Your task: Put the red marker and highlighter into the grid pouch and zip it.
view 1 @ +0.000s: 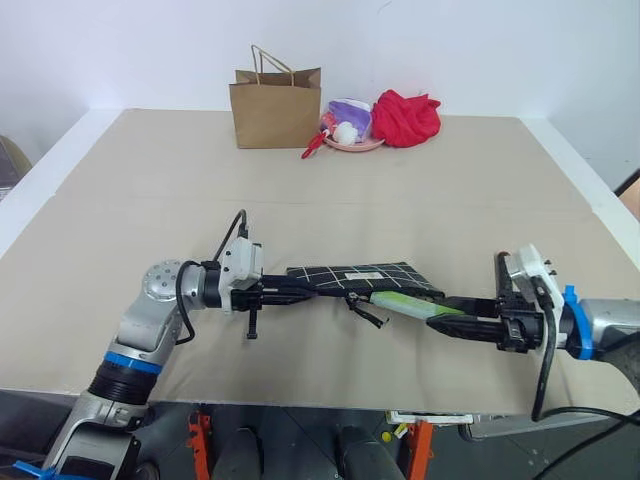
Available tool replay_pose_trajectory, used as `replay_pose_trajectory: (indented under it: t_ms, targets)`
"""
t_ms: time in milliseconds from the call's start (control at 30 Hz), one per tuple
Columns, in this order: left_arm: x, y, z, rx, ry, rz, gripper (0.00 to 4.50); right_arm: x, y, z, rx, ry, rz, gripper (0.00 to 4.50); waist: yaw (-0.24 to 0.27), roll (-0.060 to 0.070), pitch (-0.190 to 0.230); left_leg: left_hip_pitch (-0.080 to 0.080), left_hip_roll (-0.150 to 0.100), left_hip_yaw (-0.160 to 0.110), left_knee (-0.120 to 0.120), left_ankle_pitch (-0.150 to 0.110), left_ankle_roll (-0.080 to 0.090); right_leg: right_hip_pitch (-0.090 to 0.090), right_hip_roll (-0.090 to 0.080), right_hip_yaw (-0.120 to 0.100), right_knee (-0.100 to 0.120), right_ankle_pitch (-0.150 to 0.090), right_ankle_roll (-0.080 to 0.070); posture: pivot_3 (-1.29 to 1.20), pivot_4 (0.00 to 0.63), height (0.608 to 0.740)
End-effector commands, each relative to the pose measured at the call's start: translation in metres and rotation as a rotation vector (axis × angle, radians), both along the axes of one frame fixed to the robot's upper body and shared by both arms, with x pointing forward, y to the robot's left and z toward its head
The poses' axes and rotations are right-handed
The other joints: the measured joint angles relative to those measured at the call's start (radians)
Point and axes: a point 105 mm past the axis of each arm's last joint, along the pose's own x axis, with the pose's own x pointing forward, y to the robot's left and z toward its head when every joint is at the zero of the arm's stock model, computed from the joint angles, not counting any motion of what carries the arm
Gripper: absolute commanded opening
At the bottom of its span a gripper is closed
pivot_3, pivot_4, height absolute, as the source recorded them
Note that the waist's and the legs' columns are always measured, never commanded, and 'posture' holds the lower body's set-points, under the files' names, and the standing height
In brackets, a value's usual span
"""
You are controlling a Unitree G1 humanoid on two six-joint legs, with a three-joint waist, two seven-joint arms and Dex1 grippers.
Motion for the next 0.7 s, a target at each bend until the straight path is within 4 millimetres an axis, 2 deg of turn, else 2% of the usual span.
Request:
replay_pose_trajectory:
  t_ms: [33, 367, 400, 433, 500, 533, 600, 633, 700]
  targets:
    - [-0.007, -0.005, 0.009, -0.031, -0.029, -0.025, 0.00, 0.007, 0.004, 0.007, 0.016, -0.026, -0.013, 1.14, 0.000, 0.000, 0.000, 0.000, 0.000, 0.000, 0.000, 0.000, 0.000, 0.000, 0.000, 0.000, 0.000, 0.000, 0.000, 0.00, 0.150, 0.740]
    - [-0.011, -0.011, 0.008, -0.044, -0.023, -0.031, 0.00, 0.018, 0.018, 0.004, 0.050, -0.004, -0.008, 1.14, 0.000, 0.000, 0.000, 0.000, 0.000, 0.000, 0.000, 0.000, 0.000, 0.000, 0.000, 0.000, 0.000, 0.000, 0.000, 0.00, 0.150, 0.740]
    - [-0.011, -0.010, 0.007, -0.045, -0.022, -0.029, 0.00, 0.016, 0.017, 0.004, 0.052, 0.029, -0.005, 1.64, 0.000, 0.000, 0.000, 0.000, 0.000, 0.000, 0.000, 0.000, 0.000, 0.000, 0.000, 0.000, 0.000, 0.000, 0.000, 0.00, 0.150, 0.740]
    - [-0.011, -0.010, 0.007, -0.044, -0.021, -0.027, 0.00, 0.013, 0.017, 0.004, 0.049, 0.041, 0.014, 1.95, 0.000, 0.000, 0.000, 0.000, 0.000, 0.000, 0.000, 0.000, 0.000, 0.000, 0.000, 0.000, 0.000, 0.000, 0.000, 0.00, 0.150, 0.740]
    - [-0.011, -0.008, 0.007, -0.042, -0.018, -0.023, 0.00, 0.011, 0.014, 0.007, 0.034, 0.000, 0.029, 2.72, 0.001, 0.000, 0.000, 0.000, 0.000, 0.000, 0.000, 0.000, 0.000, 0.000, 0.000, 0.000, 0.000, 0.000, 0.000, 0.00, 0.150, 0.740]
    - [-0.011, -0.008, 0.007, -0.042, -0.017, -0.021, 0.00, 0.011, 0.013, 0.009, 0.033, -0.009, 0.032, 3.29, 0.001, 0.000, 0.000, 0.000, 0.000, 0.000, 0.000, 0.000, 0.000, 0.000, 0.000, 0.000, 0.000, 0.000, 0.000, 0.00, 0.150, 0.740]
    - [-0.009, -0.006, 0.006, -0.039, -0.016, -0.011, 0.00, 0.005, 0.004, 0.017, 0.058, 0.026, 0.034, 4.14, 0.001, 0.000, 0.000, 0.000, 0.000, 0.000, 0.000, 0.000, 0.000, 0.000, 0.000, 0.000, 0.000, 0.000, 0.000, 0.00, 0.150, 0.740]
    - [-0.007, -0.005, 0.007, -0.037, -0.015, -0.005, 0.00, 0.001, -0.001, 0.020, 0.067, 0.053, 0.036, 4.39, 0.001, 0.000, 0.000, 0.000, 0.000, 0.000, 0.000, 0.000, 0.000, 0.000, 0.000, 0.000, 0.000, 0.000, 0.000, 0.00, 0.150, 0.740]
    - [-0.004, -0.003, 0.008, -0.037, -0.013, 0.007, 0.00, -0.002, -0.014, 0.028, 0.100, 0.070, 0.003, 4.39, 0.003, 0.000, 0.000, 0.000, 0.000, 0.000, 0.000, 0.000, 0.000, 0.000, 0.000, 0.000, 0.000, 0.000, 0.000, 0.00, 0.150, 0.740]
